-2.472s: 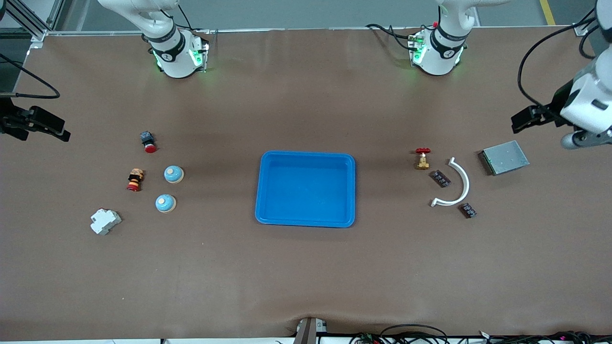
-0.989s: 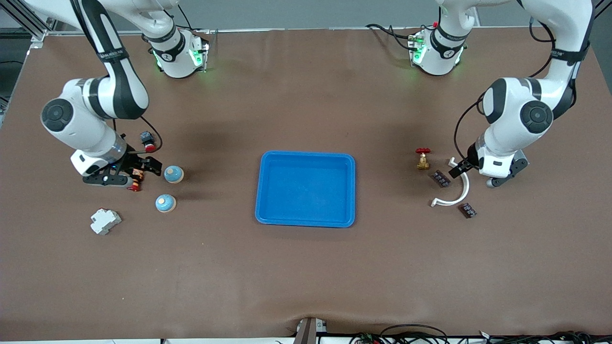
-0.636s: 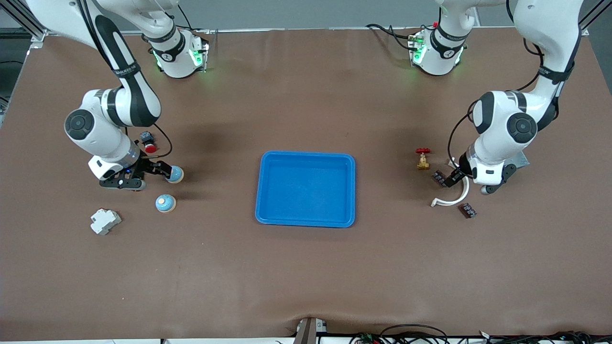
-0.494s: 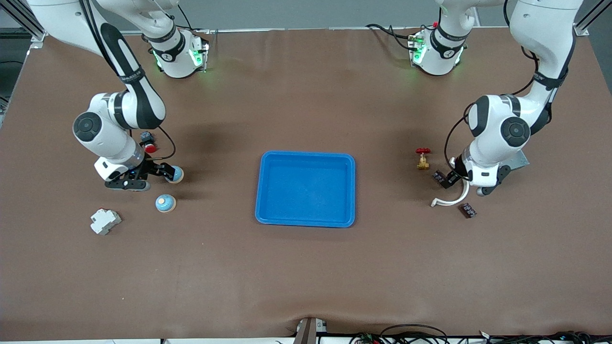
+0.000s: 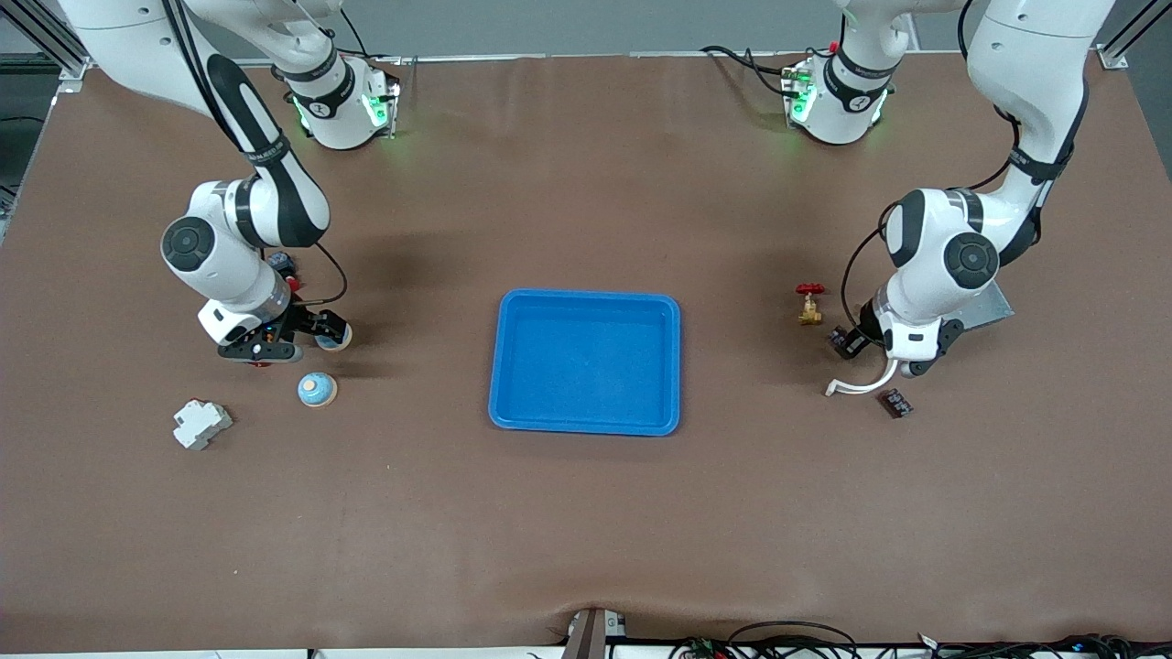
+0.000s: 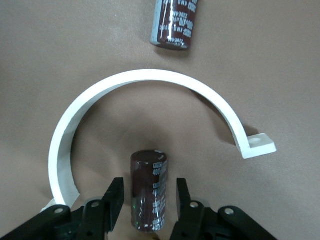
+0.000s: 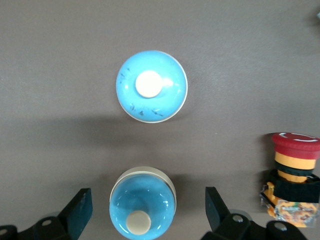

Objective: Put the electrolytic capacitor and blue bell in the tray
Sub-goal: 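Grasp the blue bell with the right gripper while the left gripper grasps the capacitor, then carry the bell and capacitor with both grippers and lower them into the tray, then open both grippers to release the bell and capacitor in the tray, then move the left gripper to the second capacitor while the right gripper reaches the bell, then grasp the second capacitor with the left gripper while the right gripper grasps the bell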

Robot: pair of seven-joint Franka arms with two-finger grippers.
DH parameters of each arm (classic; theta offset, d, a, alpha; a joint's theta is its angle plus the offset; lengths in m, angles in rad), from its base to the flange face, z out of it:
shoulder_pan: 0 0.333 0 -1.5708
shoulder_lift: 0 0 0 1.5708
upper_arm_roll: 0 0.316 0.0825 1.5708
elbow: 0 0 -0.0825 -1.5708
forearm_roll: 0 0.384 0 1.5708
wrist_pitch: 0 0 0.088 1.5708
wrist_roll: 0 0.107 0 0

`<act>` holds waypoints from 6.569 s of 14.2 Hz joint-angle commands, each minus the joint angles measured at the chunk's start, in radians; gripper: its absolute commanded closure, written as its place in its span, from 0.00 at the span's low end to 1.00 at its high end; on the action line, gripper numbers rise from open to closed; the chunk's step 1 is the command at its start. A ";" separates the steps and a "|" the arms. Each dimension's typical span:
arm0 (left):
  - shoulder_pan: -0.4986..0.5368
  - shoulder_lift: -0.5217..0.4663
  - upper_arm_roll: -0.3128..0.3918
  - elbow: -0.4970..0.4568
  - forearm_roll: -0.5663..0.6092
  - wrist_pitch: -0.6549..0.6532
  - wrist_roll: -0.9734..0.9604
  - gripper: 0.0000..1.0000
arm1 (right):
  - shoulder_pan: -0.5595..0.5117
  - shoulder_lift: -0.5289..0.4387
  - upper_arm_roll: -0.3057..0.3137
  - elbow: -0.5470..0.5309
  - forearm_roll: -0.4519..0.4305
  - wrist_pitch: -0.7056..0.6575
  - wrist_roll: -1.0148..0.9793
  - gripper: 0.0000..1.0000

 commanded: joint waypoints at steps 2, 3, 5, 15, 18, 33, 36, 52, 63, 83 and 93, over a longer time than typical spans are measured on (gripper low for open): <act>-0.007 0.031 -0.001 0.010 -0.016 0.029 -0.009 0.70 | 0.007 0.019 -0.002 -0.016 -0.014 0.037 0.018 0.00; -0.007 0.025 -0.002 0.010 -0.016 0.029 -0.009 0.86 | 0.009 0.019 -0.002 -0.016 -0.014 0.035 0.018 0.00; -0.005 0.005 -0.002 0.011 -0.016 0.026 -0.007 1.00 | 0.007 0.023 -0.002 -0.017 -0.014 0.035 0.018 0.00; -0.021 -0.073 -0.192 0.172 -0.014 -0.206 -0.340 1.00 | 0.033 0.011 -0.001 -0.036 -0.013 0.043 0.024 1.00; -0.122 -0.015 -0.211 0.256 -0.011 -0.206 -0.542 1.00 | 0.087 -0.038 -0.001 0.042 -0.013 -0.159 0.107 1.00; -0.406 0.324 -0.200 0.567 0.118 -0.203 -1.106 0.86 | 0.533 0.186 0.002 0.533 0.006 -0.331 0.906 1.00; -0.400 0.323 -0.199 0.564 0.118 -0.204 -1.104 0.57 | 0.570 0.275 0.001 0.622 0.006 -0.330 0.981 1.00; -0.167 0.076 -0.189 0.605 0.202 -0.611 -0.657 0.00 | 0.637 0.441 0.001 0.704 0.006 -0.256 1.073 1.00; 0.056 0.122 -0.189 0.570 0.293 -0.600 -0.549 0.00 | 0.598 0.403 -0.005 0.922 -0.011 -0.661 0.846 0.00; 0.255 0.295 -0.188 0.479 0.388 -0.301 -0.400 0.08 | 0.041 0.043 -0.008 0.459 -0.059 -0.425 -0.029 0.00; 0.263 0.240 -0.206 0.458 0.413 -0.327 -0.398 1.00 | -0.019 0.163 -0.008 0.351 -0.079 -0.117 -0.057 0.00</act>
